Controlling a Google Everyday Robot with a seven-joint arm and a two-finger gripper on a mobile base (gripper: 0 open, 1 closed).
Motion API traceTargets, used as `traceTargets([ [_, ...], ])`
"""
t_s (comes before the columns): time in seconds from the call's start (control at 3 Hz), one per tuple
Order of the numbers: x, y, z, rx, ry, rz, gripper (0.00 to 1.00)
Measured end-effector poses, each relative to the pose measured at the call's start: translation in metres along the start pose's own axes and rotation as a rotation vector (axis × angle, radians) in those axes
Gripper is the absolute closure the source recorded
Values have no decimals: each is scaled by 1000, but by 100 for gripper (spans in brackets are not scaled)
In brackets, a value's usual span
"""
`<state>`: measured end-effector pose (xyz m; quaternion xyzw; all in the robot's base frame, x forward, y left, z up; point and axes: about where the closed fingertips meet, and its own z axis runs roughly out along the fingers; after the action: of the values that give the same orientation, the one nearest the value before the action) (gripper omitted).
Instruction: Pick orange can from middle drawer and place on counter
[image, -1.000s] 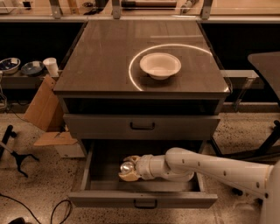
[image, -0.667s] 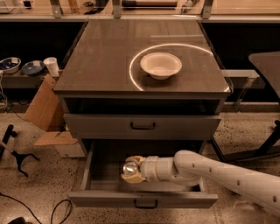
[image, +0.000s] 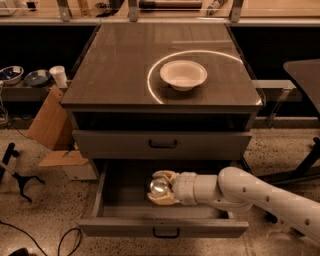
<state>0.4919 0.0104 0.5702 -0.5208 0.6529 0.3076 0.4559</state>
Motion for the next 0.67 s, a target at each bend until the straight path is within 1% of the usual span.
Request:
traceTargets([
  [0.33,-46,-3,-43,36,13,-76,100],
  [0.67,-86,-5,-86,67,26,-140,100],
])
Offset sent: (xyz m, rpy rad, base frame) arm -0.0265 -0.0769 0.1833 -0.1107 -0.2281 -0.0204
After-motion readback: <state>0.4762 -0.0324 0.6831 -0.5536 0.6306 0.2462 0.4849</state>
